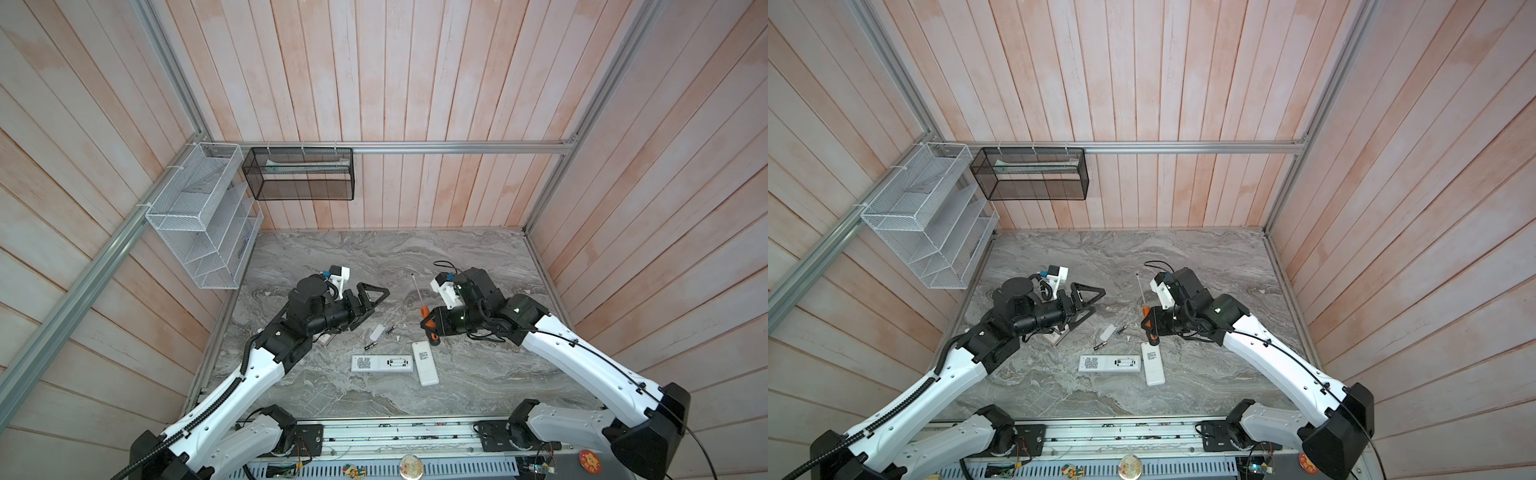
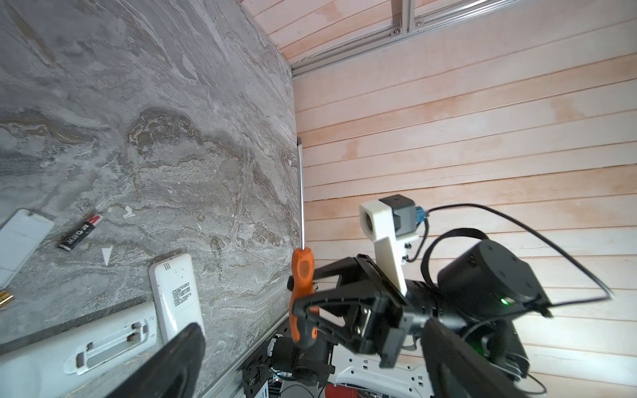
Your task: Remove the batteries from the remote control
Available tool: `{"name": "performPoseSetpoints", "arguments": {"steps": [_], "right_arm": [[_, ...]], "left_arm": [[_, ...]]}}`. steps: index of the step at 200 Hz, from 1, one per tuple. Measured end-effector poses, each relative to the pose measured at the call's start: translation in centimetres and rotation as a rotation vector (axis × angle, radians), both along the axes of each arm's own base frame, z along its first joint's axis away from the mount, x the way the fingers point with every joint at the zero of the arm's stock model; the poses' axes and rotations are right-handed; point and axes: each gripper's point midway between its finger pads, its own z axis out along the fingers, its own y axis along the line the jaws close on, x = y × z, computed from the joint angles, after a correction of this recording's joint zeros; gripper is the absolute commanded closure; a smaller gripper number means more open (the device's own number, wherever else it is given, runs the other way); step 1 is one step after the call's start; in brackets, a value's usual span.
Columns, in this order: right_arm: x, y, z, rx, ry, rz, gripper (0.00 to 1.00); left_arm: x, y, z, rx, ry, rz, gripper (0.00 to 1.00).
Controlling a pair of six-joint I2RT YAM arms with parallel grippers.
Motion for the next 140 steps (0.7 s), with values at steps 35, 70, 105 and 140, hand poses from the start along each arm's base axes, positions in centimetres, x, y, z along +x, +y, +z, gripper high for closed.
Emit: {"name": "performPoseSetpoints", "arguments": {"steps": [35,70,105,140], "right_arm": [[2.0,-5.4,-4.0,-0.100,0.067,-0.160,1.00],[2.8,-8.1,-8.0,-0.197,0.141,-0.209,1.00],[3.2,-9.1,-11.7,-0.276,0.225,-0.192,1.00],[3.2,-9.4,-14.2,-0.313,0.272,-0.175,1.00]], "left_arm": [[-0.9,1.2,-1.2,0.017,0.028,0.018,0.00],[-1.6,1.9,-2.3,0.032,0.055,0.026,0.00],[-2.2,2.5,-2.3,0.032,0.057,0.036,0.00],[-3.0,3.0,-3.1,0.028,0.074,0.044,0.00]]}}
